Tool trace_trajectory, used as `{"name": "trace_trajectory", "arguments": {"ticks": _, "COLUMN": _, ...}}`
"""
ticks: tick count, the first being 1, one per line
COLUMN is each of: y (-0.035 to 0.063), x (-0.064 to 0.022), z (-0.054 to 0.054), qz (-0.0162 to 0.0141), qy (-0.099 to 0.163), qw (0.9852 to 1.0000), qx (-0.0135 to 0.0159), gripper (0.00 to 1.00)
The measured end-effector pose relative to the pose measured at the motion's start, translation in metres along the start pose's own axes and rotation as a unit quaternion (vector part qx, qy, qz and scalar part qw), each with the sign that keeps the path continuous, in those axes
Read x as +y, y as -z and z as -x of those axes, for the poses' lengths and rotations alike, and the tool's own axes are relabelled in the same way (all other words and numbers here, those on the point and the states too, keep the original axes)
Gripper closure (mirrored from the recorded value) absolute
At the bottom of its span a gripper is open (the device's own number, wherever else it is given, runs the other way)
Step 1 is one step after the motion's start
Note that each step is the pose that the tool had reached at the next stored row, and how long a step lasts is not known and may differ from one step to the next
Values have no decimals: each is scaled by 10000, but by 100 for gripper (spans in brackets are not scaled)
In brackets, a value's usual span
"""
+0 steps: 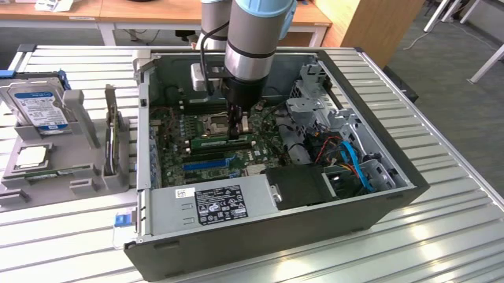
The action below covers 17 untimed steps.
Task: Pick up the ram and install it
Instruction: 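Insert the ram into the slot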
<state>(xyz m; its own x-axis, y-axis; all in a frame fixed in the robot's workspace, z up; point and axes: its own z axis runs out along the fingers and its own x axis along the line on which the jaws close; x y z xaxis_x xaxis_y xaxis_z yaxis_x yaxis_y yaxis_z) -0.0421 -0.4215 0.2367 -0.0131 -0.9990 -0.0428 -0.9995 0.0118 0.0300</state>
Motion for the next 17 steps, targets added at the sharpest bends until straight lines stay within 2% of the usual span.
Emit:
{"name": "trace_trajectory", "arguments": {"ticks": 8, "y": 0, "x": -8, "z": 0, "qz": 27, "qy": 1, "qw": 10000, "qx": 1, "gripper": 89}}
{"name": "trace_trajectory", "arguments": {"ticks": 12, "y": 1, "x": -21, "z": 0, "qz": 54, "qy": -2, "qw": 10000, "qx": 1, "gripper": 89}}
{"name": "trace_trajectory", "arguments": {"ticks": 17, "y": -10, "x": -23, "z": 1, "qz": 54, "qy": -2, "qw": 10000, "qx": -2, "gripper": 89}}
